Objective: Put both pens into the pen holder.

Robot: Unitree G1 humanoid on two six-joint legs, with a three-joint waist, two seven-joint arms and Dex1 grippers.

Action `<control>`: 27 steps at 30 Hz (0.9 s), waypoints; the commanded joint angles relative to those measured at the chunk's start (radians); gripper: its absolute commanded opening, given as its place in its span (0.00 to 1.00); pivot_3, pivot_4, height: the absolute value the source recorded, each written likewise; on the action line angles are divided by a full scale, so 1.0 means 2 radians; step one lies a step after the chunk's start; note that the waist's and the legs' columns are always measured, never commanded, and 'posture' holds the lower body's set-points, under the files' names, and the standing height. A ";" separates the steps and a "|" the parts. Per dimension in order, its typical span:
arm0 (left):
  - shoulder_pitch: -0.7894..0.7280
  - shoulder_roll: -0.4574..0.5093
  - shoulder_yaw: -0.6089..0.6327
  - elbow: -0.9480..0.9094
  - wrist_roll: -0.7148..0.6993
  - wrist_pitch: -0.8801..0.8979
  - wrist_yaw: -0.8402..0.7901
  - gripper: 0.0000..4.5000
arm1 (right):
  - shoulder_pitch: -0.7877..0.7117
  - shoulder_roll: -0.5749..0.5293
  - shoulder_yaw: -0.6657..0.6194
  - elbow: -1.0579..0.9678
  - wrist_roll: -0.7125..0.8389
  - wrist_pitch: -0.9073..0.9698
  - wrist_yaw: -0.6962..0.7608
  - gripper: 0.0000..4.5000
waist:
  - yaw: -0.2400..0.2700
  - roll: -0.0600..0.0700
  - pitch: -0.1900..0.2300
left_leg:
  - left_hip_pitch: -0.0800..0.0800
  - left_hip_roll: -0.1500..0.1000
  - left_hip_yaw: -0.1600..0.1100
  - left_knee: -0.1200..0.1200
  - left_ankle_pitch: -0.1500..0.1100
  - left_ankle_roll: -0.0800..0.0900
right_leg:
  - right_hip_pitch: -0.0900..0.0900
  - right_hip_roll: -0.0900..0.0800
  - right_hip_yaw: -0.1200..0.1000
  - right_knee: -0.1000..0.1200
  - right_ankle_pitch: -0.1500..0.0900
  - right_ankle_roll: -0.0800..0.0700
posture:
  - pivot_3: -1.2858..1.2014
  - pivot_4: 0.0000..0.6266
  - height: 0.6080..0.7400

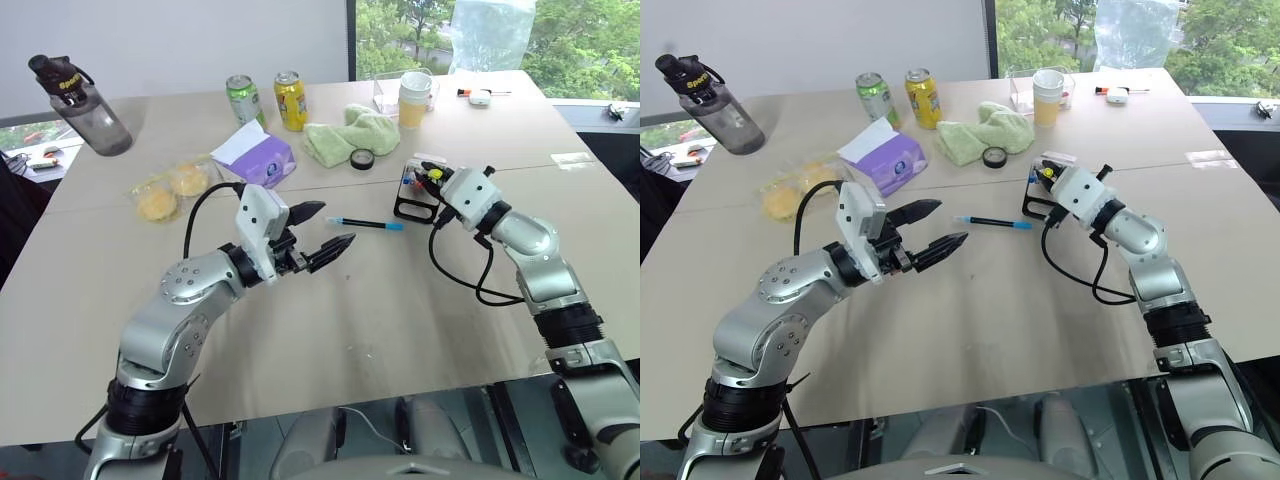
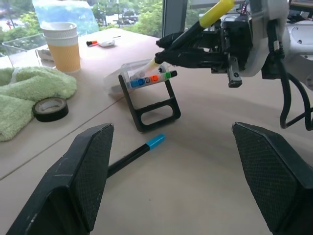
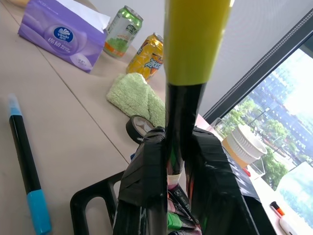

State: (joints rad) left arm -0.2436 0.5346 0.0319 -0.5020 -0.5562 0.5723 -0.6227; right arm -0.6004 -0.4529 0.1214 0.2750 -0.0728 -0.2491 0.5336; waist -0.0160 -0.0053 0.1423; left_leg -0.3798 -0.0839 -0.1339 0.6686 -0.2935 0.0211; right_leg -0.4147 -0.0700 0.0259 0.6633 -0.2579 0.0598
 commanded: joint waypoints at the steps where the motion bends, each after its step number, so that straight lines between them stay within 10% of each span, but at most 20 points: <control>1: 0.004 0.000 0.008 -0.023 0.001 -0.011 0.004 0.90 | -0.021 0.002 -0.005 0.013 -0.003 -0.018 -0.004 0.30 | -0.001 0.000 0.000 | 0.000 0.000 0.000 0.000 0.000 0.000 | 0.000 0.000 0.000 0.000 0.000 0.000 | 0.52 0.24 1.00; 8: 0.007 0.002 0.012 -0.023 0.001 -0.013 0.008 0.90 | -0.040 0.007 -0.011 0.041 -0.008 -0.030 -0.016 0.97 | -0.001 0.000 0.000 | 0.000 0.000 0.000 0.000 0.000 0.000 | 0.000 0.000 0.000 0.000 0.000 0.000 | 0.52 0.24 1.00; 18: 0.003 -0.009 0.006 0.007 0.009 -0.023 0.011 0.90 | 0.014 0.012 -0.041 -0.089 0.144 0.060 0.073 0.97 | 0.000 0.000 0.000 | 0.000 0.000 0.000 0.000 0.000 0.000 | 0.000 0.000 0.000 0.000 0.000 0.000 | 0.52 0.24 1.00; 27: -0.154 -0.028 -0.052 0.307 0.093 -0.142 -0.103 0.90 | 0.153 -0.061 -0.083 -0.279 0.305 0.248 0.154 0.97 | 0.008 0.000 0.000 | 0.000 0.000 -0.001 0.001 0.000 0.000 | 0.001 0.000 -0.002 0.000 0.000 0.000 | 0.52 0.24 1.00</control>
State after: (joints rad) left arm -0.5268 0.4802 -0.0712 0.0607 -0.3810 0.3405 -0.7813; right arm -0.3020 -0.5650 -0.0149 -0.2165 0.4775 0.2193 0.8166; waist 0.0007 -0.0047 0.1427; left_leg -0.3806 -0.0847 -0.1373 0.6701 -0.2934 0.0213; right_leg -0.4134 -0.0704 0.0215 0.6637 -0.2579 0.0598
